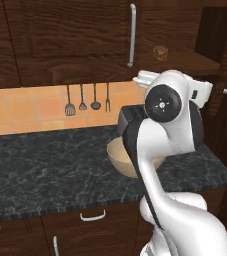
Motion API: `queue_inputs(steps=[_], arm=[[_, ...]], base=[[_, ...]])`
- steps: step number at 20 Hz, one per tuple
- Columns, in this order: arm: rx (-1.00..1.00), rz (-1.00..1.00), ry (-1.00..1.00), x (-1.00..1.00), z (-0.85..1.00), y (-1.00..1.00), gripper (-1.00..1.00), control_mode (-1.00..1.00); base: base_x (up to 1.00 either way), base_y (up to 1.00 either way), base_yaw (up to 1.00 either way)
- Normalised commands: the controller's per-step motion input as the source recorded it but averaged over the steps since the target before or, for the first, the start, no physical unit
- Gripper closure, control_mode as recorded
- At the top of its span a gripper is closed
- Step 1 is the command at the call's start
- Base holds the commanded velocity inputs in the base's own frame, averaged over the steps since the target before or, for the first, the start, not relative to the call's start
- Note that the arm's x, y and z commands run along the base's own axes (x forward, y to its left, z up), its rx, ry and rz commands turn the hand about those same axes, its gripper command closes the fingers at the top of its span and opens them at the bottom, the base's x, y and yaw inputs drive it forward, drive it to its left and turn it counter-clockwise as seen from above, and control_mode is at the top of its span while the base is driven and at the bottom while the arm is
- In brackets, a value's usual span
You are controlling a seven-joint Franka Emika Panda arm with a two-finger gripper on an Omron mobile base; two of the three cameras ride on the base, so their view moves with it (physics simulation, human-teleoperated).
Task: Open the cabinet, pick up the bread from the cabinet and place it in the basket. Then move the basket to the dining counter.
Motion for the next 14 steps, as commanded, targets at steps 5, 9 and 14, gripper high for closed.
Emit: queue_inputs(steps=[5, 9, 14], arm=[[0.02, 0.0, 0.2, 0.97, -0.21, -0.15, 1.0, -1.0], [0.0, -0.02, 0.01, 0.7, -0.21, -0.45, 1.0, -1.0], [0.0, -0.16, 0.0, 0.59, -0.25, -0.64, 1.0, -1.0]], base=[[0.0, 0.0, 0.0], [0.0, 0.0, 0.0], [0.0, 0.0, 0.0]])
